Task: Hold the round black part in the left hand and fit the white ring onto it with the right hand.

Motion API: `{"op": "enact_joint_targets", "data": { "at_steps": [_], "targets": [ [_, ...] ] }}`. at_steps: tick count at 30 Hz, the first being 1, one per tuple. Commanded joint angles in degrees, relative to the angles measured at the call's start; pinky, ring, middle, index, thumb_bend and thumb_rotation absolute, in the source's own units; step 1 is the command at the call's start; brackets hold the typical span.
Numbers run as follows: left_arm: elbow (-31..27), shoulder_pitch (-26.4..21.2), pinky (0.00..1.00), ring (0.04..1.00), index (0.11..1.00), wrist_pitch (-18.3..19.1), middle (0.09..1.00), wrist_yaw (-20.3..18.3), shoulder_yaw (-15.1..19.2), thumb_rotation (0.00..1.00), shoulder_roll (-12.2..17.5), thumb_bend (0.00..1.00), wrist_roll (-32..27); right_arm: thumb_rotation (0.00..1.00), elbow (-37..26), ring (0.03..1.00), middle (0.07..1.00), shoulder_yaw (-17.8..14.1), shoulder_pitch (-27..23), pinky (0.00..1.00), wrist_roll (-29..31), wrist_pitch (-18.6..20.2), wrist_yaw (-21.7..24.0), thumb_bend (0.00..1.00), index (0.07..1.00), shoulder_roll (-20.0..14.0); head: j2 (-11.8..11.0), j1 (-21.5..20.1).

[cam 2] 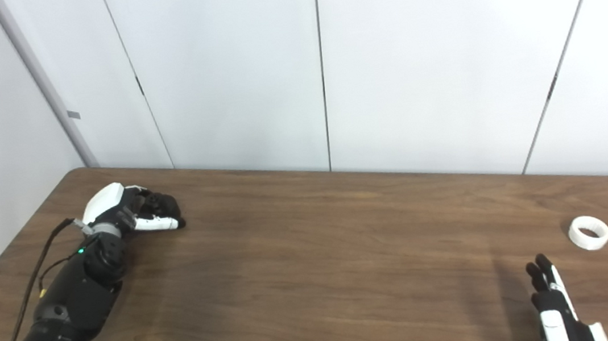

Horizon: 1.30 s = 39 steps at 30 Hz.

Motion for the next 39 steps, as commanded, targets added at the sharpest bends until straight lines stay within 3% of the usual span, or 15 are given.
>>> {"op": "enact_joint_targets", "data": {
  "at_steps": [1, 8, 12, 13, 14, 17, 31, 36, 39],
  "targets": [
    [-0.6, -3.1, 1.00, 1.000, 0.784, -0.8, 0.949, 0.8, 0.2, 0.36, 1.8, 1.00, -0.1, 1.00, -1.7, 1.000, 0.966, 0.1, 2.0, 1.00, -0.2, -1.3, -0.3, 0.40, 0.991, 0.5, 0.0, 0.0],
    [-0.2, -3.3, 1.00, 1.000, 0.731, -1.1, 0.934, 1.2, -0.5, 0.34, 2.2, 0.98, 0.0, 1.00, -2.0, 1.000, 0.969, 0.0, 1.8, 1.00, -0.3, -0.9, -0.3, 0.39, 0.990, 0.5, 0.0, 0.0],
    [-0.2, -3.0, 1.00, 1.000, 0.598, -2.5, 0.896, 3.2, 0.9, 0.23, 1.7, 0.91, -1.5, 1.00, -1.6, 1.000, 0.968, -0.1, 1.7, 1.00, 0.1, -1.4, -0.2, 0.39, 0.988, 0.6, 0.0, 0.0],
    [0.0, -2.9, 1.00, 0.995, 0.544, -2.9, 0.884, 3.6, 1.2, 0.15, 1.6, 0.72, -1.8, 1.00, -1.5, 1.000, 0.968, -0.1, 1.7, 1.00, 0.1, -1.4, -0.2, 0.39, 0.990, 0.5, 0.0, 0.0],
    [0.1, -2.9, 1.00, 0.992, 0.517, -3.3, 0.877, 4.0, 1.6, 0.11, 1.5, 0.62, -2.2, 1.00, -1.5, 1.000, 0.969, -0.1, 1.7, 1.00, 0.0, -1.4, -0.2, 0.39, 0.990, 0.5, 0.0, 0.0],
    [0.4, -2.7, 1.00, 0.947, 0.486, -4.5, 0.817, 4.8, 2.2, 0.06, 1.4, 0.53, -2.8, 1.00, -1.4, 1.000, 0.970, -0.1, 1.7, 1.00, 0.0, -1.4, -0.1, 0.40, 0.992, 0.3, 0.1, 0.4],
    [-1.7, -1.7, 1.00, 0.929, 0.484, -4.1, 0.774, 4.3, 2.2, 0.05, 2.5, 0.52, -2.7, 1.00, -0.8, 1.000, 0.961, -0.2, 1.1, 1.00, -0.2, -1.4, -0.5, 0.40, 0.986, 0.6, 0.3, 0.1],
    [-4.4, -0.5, 1.00, 0.922, 0.484, -4.4, 0.770, 3.7, 2.1, 0.05, 3.1, 0.52, -2.6, 1.00, -0.2, 1.000, 0.962, -0.1, 1.0, 1.00, -0.1, -2.0, -0.4, 0.40, 0.987, 0.6, 0.5, -0.3],
    [-9.0, 1.0, 1.00, 0.933, 0.484, -3.6, 0.777, 2.4, 2.1, 0.05, 3.1, 0.52, -2.5, 1.00, 0.3, 0.991, 0.948, 0.1, 0.8, 1.00, -0.6, -3.0, -0.7, 0.38, 0.977, 0.8, 0.6, -0.8]
  ]
}}
